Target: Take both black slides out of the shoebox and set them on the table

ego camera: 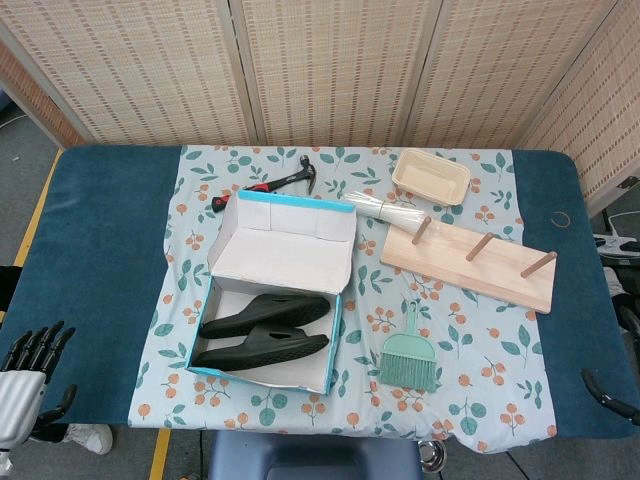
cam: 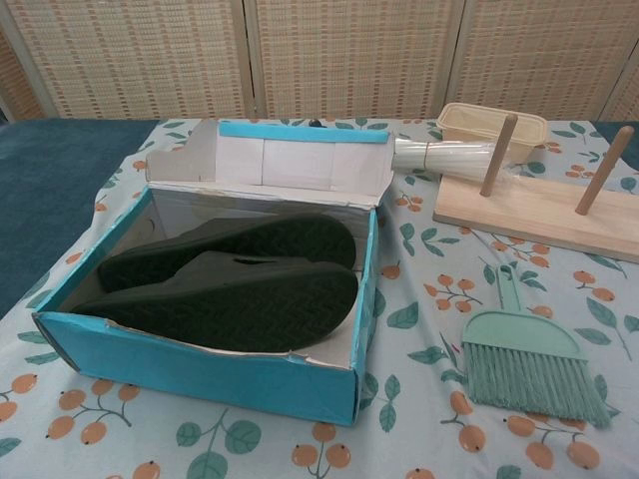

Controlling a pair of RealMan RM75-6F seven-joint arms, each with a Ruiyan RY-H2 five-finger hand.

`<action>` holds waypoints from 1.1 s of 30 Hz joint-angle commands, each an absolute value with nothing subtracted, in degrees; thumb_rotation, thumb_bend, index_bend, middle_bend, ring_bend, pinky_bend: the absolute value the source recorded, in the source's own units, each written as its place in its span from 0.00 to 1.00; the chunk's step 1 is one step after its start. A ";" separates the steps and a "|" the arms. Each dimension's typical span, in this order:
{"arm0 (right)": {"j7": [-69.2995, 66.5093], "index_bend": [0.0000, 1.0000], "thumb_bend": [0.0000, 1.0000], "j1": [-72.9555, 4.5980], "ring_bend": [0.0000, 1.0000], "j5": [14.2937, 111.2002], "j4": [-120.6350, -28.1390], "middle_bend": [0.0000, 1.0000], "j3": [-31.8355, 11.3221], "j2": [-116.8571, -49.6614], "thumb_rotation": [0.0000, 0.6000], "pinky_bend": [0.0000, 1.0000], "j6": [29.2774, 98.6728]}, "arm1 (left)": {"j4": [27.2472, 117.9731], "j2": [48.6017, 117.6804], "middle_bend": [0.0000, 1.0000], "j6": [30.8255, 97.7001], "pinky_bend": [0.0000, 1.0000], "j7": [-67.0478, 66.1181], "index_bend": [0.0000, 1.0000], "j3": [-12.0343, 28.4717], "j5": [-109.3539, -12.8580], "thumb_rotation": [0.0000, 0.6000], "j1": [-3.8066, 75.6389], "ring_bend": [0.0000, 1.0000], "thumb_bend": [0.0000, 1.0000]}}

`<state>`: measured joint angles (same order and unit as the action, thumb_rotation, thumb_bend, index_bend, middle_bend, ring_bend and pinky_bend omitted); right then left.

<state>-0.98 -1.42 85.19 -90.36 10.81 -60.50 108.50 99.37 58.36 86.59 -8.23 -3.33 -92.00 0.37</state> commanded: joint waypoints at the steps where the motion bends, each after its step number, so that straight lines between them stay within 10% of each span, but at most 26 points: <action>1: -1.49 0.00 0.22 0.02 0.00 87.80 -90.00 0.00 9.60 -60.17 0.64 0.00 106.04 | 99.46 58.36 0.00 86.62 0.06 -8.28 0.00 -3.46 -92.33 1.00 0.36 0.00 0.42; 22: -2.87 0.00 0.22 0.74 0.00 92.94 -90.90 0.00 7.37 -58.78 0.64 0.00 98.62 | 118.16 61.70 0.01 65.91 0.16 -7.11 0.00 -0.98 -89.52 1.00 14.83 0.00 0.41; 33: -5.13 0.00 0.22 1.77 0.00 95.01 -90.71 0.00 6.85 -57.83 0.63 0.00 97.69 | 118.08 73.12 0.18 63.62 0.21 -20.70 0.00 2.22 -76.98 1.00 18.40 0.19 0.41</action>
